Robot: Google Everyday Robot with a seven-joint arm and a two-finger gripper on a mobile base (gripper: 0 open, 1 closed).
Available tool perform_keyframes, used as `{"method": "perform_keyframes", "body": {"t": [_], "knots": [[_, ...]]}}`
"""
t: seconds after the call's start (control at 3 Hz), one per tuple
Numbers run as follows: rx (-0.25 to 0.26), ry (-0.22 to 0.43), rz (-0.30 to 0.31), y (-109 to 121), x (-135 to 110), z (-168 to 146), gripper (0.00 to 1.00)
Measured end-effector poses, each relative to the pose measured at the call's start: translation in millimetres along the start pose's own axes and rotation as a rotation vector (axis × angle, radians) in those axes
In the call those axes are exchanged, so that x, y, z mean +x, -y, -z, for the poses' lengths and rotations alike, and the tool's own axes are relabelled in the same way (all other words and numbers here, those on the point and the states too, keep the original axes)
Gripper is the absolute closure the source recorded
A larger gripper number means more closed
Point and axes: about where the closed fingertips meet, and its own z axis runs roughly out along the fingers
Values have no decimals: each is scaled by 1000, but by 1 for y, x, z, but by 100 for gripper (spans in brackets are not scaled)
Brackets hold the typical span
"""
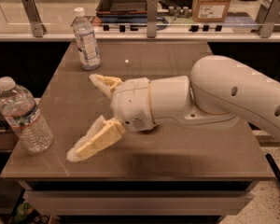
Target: Pick water bottle
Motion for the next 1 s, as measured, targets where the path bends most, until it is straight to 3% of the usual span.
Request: {"method": "perform_keyframes", "body": {"t": [1.0], "knots": [[-39, 71, -12, 10, -19, -81, 0]]}}
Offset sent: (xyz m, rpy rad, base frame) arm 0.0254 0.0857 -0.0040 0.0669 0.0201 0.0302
